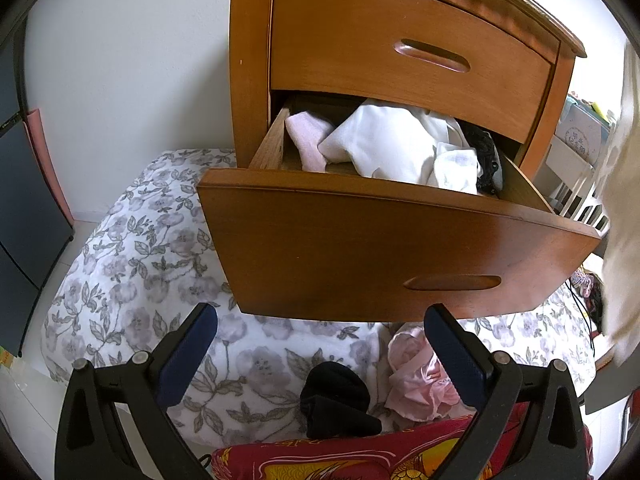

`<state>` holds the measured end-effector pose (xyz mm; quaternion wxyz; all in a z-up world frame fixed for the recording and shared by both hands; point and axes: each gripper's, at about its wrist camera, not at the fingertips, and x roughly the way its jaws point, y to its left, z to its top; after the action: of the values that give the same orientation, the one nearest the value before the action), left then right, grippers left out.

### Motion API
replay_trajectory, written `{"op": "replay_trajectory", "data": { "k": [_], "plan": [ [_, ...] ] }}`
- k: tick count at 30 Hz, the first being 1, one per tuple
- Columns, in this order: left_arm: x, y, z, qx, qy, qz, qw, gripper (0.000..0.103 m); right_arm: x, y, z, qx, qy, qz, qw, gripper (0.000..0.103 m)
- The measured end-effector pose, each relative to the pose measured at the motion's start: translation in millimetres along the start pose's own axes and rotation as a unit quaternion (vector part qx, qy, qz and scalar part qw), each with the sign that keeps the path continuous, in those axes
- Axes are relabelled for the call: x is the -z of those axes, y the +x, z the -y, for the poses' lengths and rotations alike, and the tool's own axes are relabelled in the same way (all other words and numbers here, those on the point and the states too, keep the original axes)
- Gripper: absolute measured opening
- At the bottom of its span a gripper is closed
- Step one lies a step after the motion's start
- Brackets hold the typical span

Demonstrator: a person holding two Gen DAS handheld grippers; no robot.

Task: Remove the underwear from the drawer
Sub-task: 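Lower the cream cloth onto the bed and open the right tool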

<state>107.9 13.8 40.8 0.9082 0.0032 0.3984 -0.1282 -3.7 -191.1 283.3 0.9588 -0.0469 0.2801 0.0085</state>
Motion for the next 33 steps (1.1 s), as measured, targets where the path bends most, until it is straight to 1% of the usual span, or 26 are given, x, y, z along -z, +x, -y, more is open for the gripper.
{"op": "replay_trajectory", "data": {
  "k": [5,9,12,16,20,24,30,33],
  "plan": [
    [0,0,0,0.001,-0.001,0.0,1.0,0.103,31,46,-16,-0.028,-0.012,-0.083,0.996,0.005],
    [0,0,0,0.001,0.0,0.0,1.0,0.103,65,89,-30,-0.057,-0.01,-0.151,0.987,0.005],
    [0,0,0,0.0,-0.001,0.0,1.0,0.103,91,122,-41,-0.053,-0.018,-0.195,0.979,0.005],
    [0,0,0,0.001,-0.001,-0.001,1.0,0.103,118,160,-49,-0.058,-0.008,-0.239,0.969,0.005],
    [0,0,-1,0.002,-0.002,-0.001,1.0,0.103,140,192,-56,-0.058,0.002,-0.275,0.96,0.006],
    [-1,0,-1,0.002,-0.002,-0.001,1.0,0.103,154,214,-65,-0.056,0.004,-0.299,0.953,0.007],
    [-1,0,-1,0.002,-0.002,-0.001,1.0,0.103,171,235,-68,-0.049,0.01,-0.324,0.945,0.007],
    [-1,0,-1,0.002,-0.002,-0.001,1.0,0.103,173,237,-64,-0.046,0.019,-0.33,0.943,0.007]
  ]
}}
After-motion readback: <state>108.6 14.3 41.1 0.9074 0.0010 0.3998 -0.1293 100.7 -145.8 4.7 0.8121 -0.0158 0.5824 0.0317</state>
